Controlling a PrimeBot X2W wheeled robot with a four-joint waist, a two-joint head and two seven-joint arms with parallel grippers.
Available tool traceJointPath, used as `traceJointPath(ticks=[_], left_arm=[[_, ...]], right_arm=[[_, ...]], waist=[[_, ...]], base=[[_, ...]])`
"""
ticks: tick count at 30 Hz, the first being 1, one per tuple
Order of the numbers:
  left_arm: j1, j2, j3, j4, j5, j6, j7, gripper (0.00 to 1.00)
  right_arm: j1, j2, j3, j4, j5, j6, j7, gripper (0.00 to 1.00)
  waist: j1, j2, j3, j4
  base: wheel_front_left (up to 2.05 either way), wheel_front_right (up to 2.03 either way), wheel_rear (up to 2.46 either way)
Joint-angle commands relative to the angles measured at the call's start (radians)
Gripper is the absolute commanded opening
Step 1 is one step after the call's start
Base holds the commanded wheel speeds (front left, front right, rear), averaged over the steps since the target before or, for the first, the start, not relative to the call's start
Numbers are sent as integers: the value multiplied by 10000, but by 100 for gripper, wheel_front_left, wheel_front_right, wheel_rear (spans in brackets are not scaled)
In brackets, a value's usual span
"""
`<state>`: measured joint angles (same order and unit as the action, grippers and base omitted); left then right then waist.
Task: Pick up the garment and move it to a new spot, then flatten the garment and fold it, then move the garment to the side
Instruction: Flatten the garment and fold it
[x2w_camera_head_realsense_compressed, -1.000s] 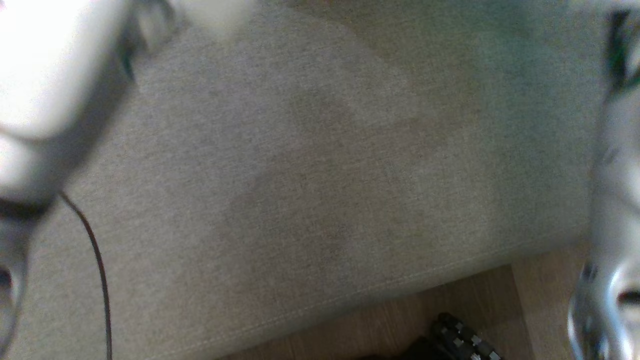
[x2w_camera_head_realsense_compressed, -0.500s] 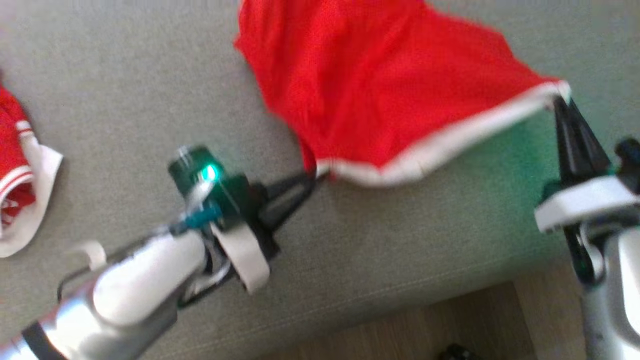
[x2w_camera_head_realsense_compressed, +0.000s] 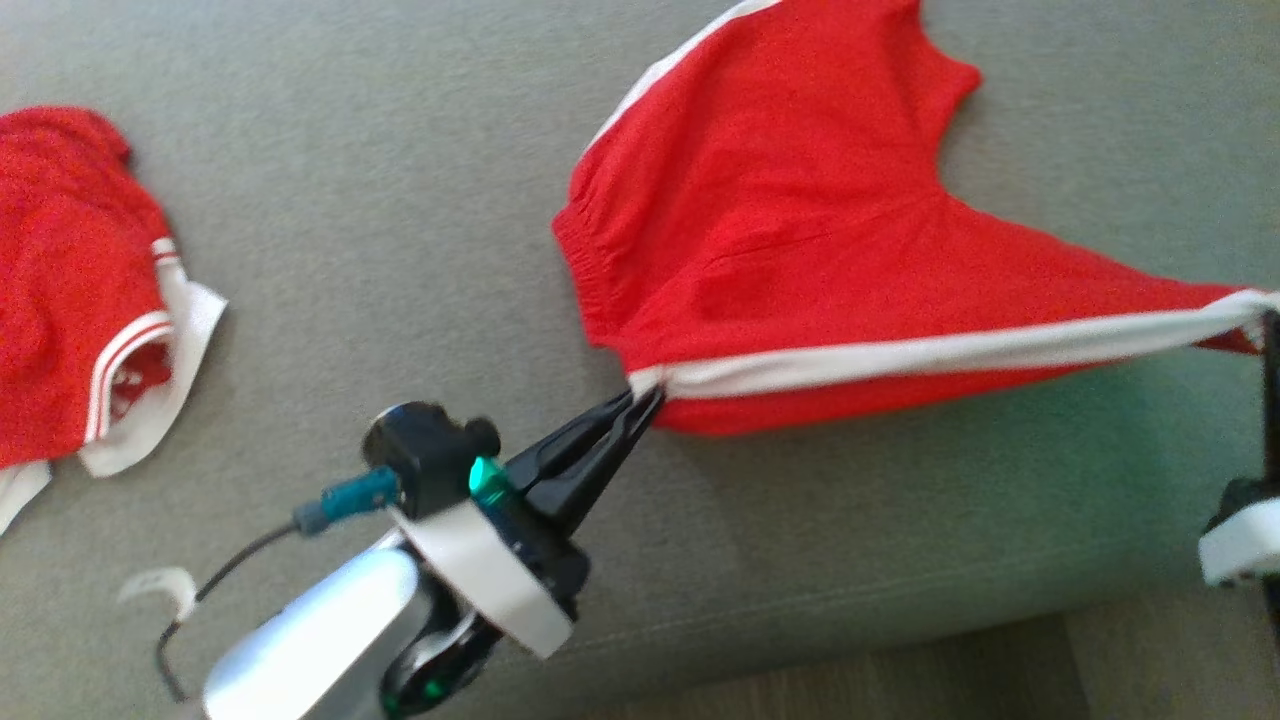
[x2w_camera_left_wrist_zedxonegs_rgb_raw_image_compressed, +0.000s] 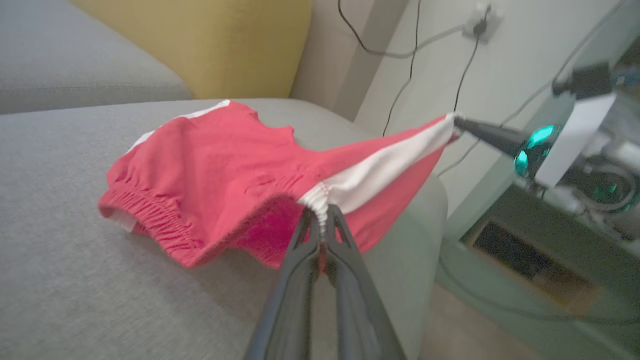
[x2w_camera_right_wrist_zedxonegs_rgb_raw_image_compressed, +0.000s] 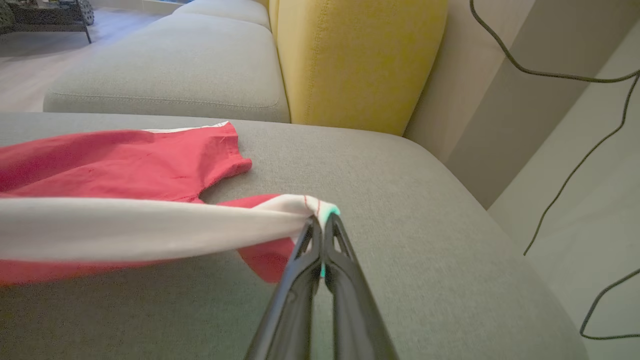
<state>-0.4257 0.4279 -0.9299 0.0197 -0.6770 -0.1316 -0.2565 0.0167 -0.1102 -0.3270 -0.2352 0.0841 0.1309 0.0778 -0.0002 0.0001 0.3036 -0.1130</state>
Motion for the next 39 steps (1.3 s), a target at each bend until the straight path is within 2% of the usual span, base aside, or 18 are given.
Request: traceJointPath(ticks=[1,4,9,14,17,24,35,36,37,38,39], left_arm=[[-257,-70,467,-347,-406,10,-53,0],[-500,-703,704,-11,-1459,10,-53,0],[-1373,-1886,955,1118,-2626,10,-53,0],[-2286,-2903,1183,2422,-3494,10,-53,0],[-2722,-3303,1441,3180,-3909,10,-53,0],[-3609,-3642,1704,4056,-4329,10,-53,0],[-4190,-3771,1771,4318,-4318,10,-53,0],[-4209,-3772,1750,4305,-4313,10,-53,12],[-4221,-3773,1750,4297,-4276,10,-53,42],[-4216,-3773,1752,4339,-4191,10,-53,54],[-4178,-3774,1807,4413,-4114,10,-53,85]], right_arm=[[-460,-195,42,-431,-112,-2,178,0],[-1035,-712,58,-324,-541,-2,649,0],[-2481,-1782,392,326,-1410,-2,1478,0],[-4404,-2635,1166,1579,-1712,-2,1984,0],[-5616,-2968,1707,2540,-1788,-2,2037,0],[-7858,-3293,2771,4383,-1862,-2,1998,0],[-10555,-3032,3966,7414,-2405,-2,1191,0],[-10698,-2977,4037,7634,-2430,-2,1005,0],[-10799,-2895,4089,7837,-2424,-2,785,46],[-10844,-2772,4031,8057,-2356,-2,604,100],[-10852,-2618,3924,8251,-2235,-2,399,100]], waist=[[2,-1,174,322],[2,-1,356,715],[2,-1,785,1262],[2,-1,1305,1603],[2,-1,1640,1753],[2,-1,2253,2010],[2,-1,2777,2206],[2,-1,2797,2205],[2,-1,2800,2199],[2,-1,2778,2190],[2,-1,2739,2178]], base=[[0,0,0],[0,0,0],[0,0,0],[0,0,0],[0,0,0],[0,0,0],[0,0,0],[0,0,0],[0,0,0],[0,0,0],[0,0,0]])
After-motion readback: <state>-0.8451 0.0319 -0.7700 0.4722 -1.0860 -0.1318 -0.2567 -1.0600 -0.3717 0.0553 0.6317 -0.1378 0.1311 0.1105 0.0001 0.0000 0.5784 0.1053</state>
